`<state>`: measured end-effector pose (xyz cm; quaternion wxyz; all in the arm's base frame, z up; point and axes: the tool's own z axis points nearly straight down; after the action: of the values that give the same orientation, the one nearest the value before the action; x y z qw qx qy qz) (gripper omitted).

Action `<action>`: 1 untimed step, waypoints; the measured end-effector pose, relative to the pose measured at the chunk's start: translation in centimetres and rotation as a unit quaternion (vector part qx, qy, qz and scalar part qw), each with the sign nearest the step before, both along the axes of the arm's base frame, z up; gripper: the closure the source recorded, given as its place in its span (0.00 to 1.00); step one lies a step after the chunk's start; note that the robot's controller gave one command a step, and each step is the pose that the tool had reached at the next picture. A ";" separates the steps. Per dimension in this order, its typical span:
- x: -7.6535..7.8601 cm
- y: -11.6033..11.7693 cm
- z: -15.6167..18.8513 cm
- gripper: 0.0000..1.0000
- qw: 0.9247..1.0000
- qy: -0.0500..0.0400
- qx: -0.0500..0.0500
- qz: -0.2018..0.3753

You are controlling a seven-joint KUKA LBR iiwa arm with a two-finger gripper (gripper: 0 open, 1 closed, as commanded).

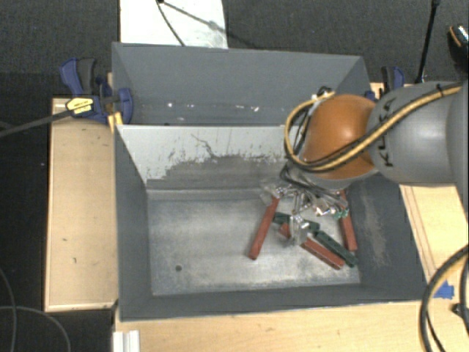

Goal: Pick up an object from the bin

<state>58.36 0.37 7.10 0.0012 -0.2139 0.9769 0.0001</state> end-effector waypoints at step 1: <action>0.1 0.0 0.2 1.00 1.000 -0.002 0.000 -0.001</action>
Offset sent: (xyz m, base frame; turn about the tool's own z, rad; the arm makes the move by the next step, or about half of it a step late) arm 0.0000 0.0000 0.0000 0.0000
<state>58.47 0.41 7.26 0.0029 -0.2125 0.9772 0.0002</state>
